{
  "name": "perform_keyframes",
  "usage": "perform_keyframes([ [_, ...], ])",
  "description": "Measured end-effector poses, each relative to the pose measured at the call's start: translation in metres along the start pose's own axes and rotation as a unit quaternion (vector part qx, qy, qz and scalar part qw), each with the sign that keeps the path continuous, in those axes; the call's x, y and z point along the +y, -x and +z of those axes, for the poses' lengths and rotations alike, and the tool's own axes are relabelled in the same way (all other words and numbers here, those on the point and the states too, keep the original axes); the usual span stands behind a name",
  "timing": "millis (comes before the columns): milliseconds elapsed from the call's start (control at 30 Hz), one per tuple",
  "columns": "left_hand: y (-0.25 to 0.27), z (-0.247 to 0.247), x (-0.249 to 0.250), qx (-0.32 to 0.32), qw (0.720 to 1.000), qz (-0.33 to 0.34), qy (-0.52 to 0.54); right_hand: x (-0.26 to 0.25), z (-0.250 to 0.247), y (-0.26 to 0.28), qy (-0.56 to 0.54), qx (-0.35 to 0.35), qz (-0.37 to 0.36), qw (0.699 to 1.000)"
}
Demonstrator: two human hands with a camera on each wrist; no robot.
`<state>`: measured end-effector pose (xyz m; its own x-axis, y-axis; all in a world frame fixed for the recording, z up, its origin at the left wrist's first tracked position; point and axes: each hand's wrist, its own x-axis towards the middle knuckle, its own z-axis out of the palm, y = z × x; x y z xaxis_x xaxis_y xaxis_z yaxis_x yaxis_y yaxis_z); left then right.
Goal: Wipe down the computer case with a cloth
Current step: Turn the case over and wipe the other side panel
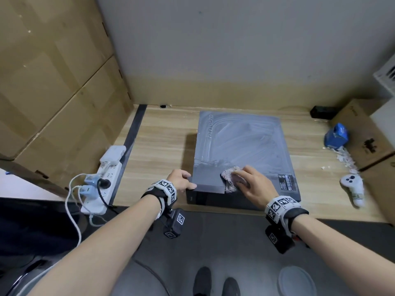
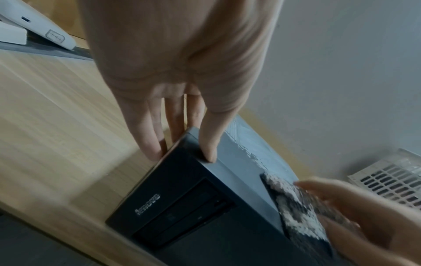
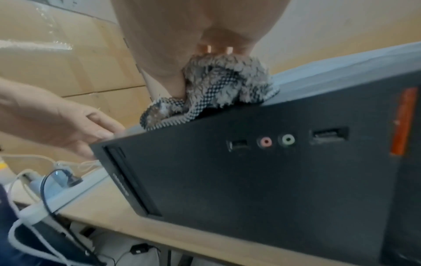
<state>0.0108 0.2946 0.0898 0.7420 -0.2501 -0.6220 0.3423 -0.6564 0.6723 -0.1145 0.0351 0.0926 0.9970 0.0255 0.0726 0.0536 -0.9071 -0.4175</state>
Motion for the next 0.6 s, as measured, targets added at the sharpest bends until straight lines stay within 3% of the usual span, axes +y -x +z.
perform_keyframes([
  [67, 0.0, -0.003, -0.001, -0.022, 1.0, -0.007, 0.002, -0.002, 0.007, 0.002, 0.024, -0.002, -0.03, 0.999],
  [167, 0.003, -0.005, -0.006, -0.04, 0.999, -0.003, 0.015, -0.015, 0.017, -0.001, 0.072, -0.021, -0.012, 0.997],
  [400, 0.018, -0.007, -0.022, -0.024, 0.994, 0.062, 0.084, -0.068, 0.042, -0.031, 0.075, -0.051, -0.046, 0.995],
  [600, 0.024, -0.006, -0.038, -0.016, 0.99, 0.056, 0.127, -0.112, 0.062, -0.068, -0.032, -0.045, 0.053, 0.997],
])
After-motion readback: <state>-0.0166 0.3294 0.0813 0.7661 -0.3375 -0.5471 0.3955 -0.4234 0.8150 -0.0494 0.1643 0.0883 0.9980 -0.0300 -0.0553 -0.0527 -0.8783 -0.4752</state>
